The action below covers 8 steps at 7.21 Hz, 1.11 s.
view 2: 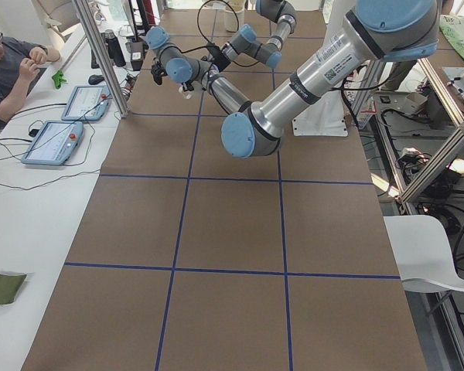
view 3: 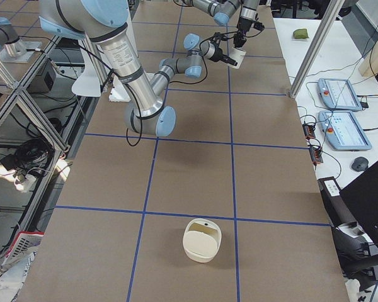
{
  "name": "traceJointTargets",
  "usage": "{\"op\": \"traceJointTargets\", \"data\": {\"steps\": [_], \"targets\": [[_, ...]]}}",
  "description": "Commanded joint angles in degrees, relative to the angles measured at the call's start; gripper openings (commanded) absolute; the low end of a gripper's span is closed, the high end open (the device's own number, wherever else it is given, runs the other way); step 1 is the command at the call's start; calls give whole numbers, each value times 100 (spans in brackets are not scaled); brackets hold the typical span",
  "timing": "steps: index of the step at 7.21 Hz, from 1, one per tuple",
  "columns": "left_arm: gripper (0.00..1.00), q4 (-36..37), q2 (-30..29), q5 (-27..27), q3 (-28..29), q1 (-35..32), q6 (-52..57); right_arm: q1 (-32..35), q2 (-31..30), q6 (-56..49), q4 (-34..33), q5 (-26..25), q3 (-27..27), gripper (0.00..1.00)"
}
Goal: Left arm hands cup to right arm to dump lemon
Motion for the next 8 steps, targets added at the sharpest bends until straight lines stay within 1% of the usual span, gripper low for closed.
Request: {"op": "traceJointTargets", "data": {"steps": [1, 4, 6, 8], "targets": [[0, 1, 0, -2, -42, 30, -7, -7, 6, 0, 5, 4, -12, 100], [0, 1, 9, -11, -130, 65, -16, 2, 6, 0, 5, 4, -3, 100], [0, 10, 148, -11, -331, 92, -16, -7, 6, 0, 5, 4, -12, 100], [0, 10, 167, -11, -394, 135, -16, 2, 6, 0, 5, 4, -12, 100]]}}
